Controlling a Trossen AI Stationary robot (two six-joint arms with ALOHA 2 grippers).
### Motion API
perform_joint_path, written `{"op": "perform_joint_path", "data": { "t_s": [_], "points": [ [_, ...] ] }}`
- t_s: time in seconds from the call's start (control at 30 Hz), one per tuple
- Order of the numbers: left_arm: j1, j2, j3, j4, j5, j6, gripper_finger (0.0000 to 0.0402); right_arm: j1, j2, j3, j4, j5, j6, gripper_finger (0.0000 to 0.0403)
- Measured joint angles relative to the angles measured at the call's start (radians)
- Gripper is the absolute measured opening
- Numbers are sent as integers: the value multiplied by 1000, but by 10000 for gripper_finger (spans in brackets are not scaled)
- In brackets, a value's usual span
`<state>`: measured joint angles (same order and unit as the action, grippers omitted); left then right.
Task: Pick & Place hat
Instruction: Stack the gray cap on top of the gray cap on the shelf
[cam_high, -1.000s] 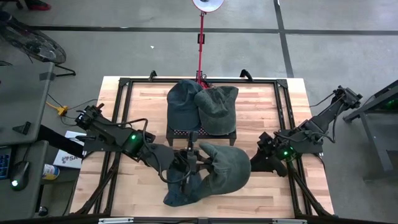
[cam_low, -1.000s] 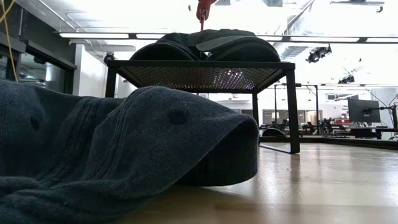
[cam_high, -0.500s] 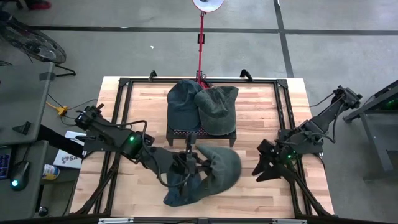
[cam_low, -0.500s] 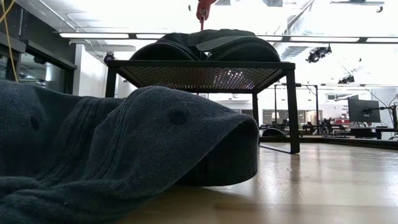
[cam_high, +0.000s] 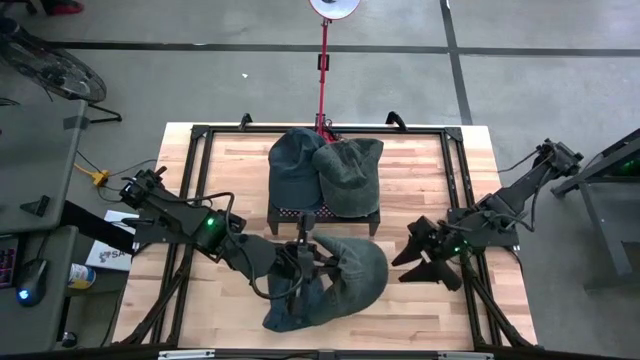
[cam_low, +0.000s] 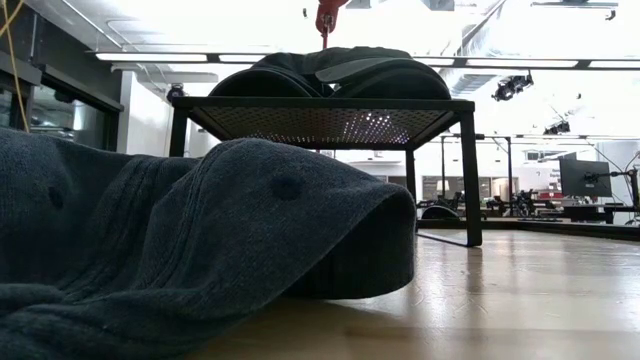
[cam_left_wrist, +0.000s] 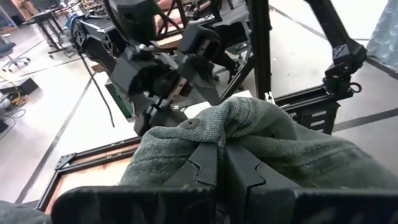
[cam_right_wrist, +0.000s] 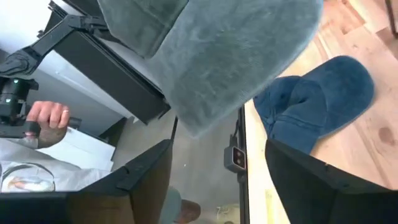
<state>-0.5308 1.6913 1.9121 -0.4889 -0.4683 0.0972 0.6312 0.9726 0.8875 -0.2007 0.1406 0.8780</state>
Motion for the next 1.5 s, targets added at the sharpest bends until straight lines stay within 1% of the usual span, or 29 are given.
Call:
{"op": "perform_joint_path", "data": {
  "t_s": [0.1, 0.27, 0.37, 0.6, 0.73, 0.93, 1.5],
  "points": [
    [0, 0, 0, -2, -14, 1, 0, -20, 35, 0, 39, -22, -4, 260],
    [0, 0, 0, -3, -16, 3, 0, -56, 104, 0, 148, -69, -35, 260],
    [0, 0, 0, -2, -17, 3, 0, -77, 134, 0, 182, -86, -46, 260],
    [0, 0, 0, -9, -25, 0, 0, -102, 145, 0, 201, -88, -49, 259],
    [0, 0, 0, -10, -48, 0, 0, -102, 145, 0, 223, -88, -53, 247],
    [0, 0, 0, -10, -49, 0, 0, -101, 145, 0, 221, -103, -52, 200],
    [0, 0, 0, -14, -49, -23, 0, -101, 145, 0, 222, -140, -50, 30]
  ]
}}
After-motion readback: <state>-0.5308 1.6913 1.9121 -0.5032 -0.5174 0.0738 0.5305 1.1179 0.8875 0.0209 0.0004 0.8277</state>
